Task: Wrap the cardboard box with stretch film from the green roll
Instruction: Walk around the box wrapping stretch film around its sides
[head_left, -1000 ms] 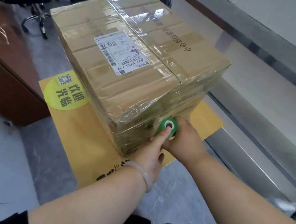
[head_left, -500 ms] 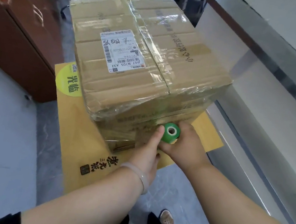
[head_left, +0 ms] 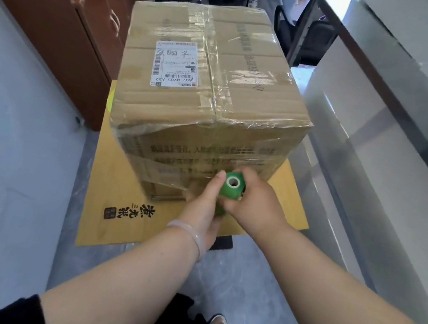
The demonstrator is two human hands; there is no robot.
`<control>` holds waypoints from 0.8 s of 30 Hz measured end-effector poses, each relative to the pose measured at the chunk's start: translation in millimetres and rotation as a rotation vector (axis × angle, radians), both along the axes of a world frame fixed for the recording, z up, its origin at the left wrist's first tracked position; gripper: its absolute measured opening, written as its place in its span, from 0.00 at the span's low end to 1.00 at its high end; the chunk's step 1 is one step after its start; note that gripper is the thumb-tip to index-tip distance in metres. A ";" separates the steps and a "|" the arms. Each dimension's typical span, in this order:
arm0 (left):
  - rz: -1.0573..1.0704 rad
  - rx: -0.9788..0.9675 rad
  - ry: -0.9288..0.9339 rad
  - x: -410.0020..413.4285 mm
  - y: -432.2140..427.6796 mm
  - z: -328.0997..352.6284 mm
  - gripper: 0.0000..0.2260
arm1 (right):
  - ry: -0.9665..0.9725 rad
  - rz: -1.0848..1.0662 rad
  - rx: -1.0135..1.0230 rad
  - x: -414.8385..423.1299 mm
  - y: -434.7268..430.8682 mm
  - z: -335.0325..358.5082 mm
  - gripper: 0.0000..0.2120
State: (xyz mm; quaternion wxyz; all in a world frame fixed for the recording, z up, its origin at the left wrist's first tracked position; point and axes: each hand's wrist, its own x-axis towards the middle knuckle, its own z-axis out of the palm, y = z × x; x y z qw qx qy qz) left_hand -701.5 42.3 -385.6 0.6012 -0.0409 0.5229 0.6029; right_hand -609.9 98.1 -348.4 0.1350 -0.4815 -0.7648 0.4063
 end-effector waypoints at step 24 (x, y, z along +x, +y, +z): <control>0.044 -0.009 0.004 56.1 38.0 9.0 0.52 | -0.098 -0.097 0.109 39.3 36.5 -1.8 0.19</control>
